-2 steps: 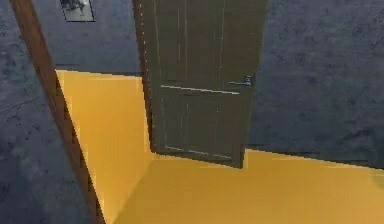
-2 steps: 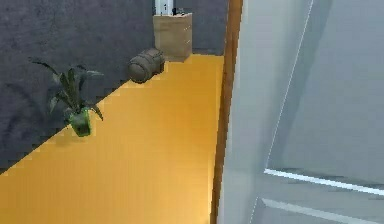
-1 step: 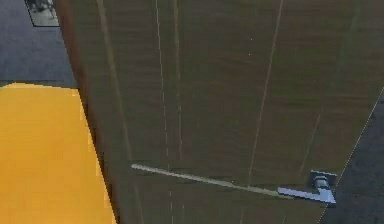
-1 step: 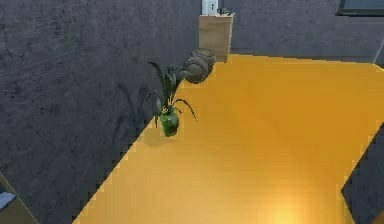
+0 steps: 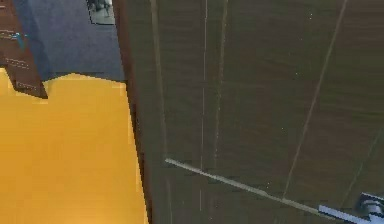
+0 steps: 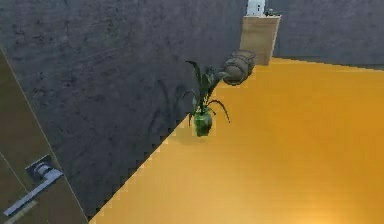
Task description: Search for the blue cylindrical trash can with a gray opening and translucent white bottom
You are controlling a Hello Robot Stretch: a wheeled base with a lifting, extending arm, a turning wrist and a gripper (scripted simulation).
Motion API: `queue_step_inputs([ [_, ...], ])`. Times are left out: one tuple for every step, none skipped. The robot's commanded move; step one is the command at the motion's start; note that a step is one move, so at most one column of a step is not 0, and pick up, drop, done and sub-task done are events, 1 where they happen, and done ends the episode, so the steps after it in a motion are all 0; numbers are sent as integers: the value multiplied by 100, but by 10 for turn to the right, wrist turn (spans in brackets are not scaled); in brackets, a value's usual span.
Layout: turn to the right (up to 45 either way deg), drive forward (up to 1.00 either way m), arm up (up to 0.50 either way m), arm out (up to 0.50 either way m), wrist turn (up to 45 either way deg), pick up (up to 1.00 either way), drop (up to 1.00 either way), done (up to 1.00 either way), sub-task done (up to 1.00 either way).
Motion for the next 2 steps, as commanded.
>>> queue_step_inputs([
  [0, 5, 0, 0, 0, 0, 0, 0, 0],
  [-450, 0, 0, 0, 0, 0, 0, 0, 0],
])
